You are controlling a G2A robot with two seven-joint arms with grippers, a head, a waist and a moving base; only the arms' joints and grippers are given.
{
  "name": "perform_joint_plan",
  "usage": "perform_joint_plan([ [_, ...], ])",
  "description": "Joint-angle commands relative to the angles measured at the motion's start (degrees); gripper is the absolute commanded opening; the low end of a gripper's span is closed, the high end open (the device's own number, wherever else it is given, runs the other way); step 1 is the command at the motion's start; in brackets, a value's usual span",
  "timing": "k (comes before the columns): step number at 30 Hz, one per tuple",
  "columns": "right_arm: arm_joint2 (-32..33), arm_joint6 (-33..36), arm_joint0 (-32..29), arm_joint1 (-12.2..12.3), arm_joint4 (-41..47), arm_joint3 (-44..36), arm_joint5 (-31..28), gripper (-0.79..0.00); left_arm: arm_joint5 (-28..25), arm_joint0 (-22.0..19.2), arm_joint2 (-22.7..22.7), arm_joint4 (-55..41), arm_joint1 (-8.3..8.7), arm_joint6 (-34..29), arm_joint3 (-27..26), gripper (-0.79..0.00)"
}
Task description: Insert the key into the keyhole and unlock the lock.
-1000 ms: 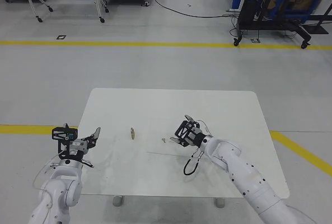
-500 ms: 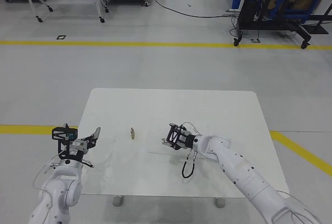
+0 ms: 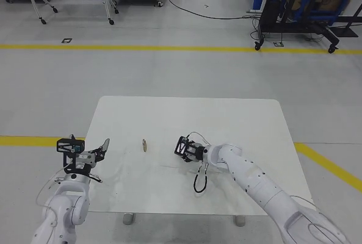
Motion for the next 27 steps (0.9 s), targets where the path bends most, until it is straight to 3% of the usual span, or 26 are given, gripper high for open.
perform_joint_plan([
  [1, -0.2, -0.4, 0.3, -0.2, -0.1, 0.5, 0.0, -0.785, 0.0, 0.0, 0.0, 0.0, 0.00, 0.0, 0.0, 0.000],
  [14, 0.5, -6.1, -0.8, 0.6, -4.4, -1.8, 0.3, -0.785, 0.0, 0.0, 0.0, 0.0, 0.00, 0.0, 0.0, 0.000],
  [27, 0.5, -6.4, -1.2, 0.6, -4.3, -2.2, 0.7, -0.785, 0.8, 0.7, 0.7, 2.0, -0.09, 0.6, -1.4, 0.000],
])
